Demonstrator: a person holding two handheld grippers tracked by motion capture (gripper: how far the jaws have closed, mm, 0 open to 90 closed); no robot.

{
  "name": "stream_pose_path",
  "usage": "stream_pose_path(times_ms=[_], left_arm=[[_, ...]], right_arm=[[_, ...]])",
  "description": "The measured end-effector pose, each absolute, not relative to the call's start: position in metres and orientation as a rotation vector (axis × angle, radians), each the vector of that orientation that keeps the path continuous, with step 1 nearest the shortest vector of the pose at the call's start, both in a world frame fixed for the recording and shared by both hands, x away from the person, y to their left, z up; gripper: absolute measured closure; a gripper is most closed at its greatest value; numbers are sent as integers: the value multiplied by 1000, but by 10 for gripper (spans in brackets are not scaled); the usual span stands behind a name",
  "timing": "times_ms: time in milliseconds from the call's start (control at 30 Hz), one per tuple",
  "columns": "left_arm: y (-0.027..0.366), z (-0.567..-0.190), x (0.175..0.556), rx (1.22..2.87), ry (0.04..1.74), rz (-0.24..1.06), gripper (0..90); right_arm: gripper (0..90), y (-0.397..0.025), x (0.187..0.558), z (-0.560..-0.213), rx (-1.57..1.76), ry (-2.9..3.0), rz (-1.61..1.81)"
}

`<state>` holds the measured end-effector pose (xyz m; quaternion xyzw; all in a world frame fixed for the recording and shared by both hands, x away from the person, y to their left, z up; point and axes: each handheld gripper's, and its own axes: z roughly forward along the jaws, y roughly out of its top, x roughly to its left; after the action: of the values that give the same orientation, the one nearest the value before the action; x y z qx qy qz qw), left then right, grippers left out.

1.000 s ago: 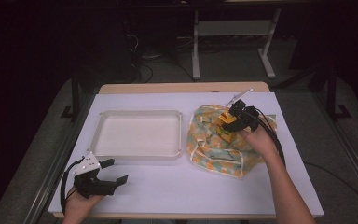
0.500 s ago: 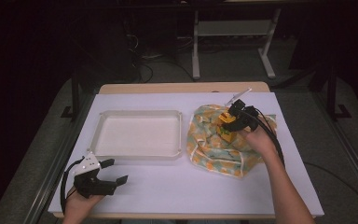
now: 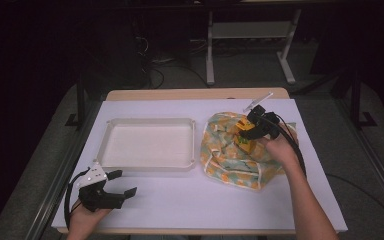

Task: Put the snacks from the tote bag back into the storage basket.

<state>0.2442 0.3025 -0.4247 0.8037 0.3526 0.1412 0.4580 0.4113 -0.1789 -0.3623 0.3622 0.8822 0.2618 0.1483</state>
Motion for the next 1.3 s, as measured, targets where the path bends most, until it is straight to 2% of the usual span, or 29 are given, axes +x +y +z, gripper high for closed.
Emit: stream_pose_path(times_ms=[1300], left_arm=[[302,-424,244,1989,863,347,148]], right_arm=[[495,-166,394,-316,878,2598,814]])
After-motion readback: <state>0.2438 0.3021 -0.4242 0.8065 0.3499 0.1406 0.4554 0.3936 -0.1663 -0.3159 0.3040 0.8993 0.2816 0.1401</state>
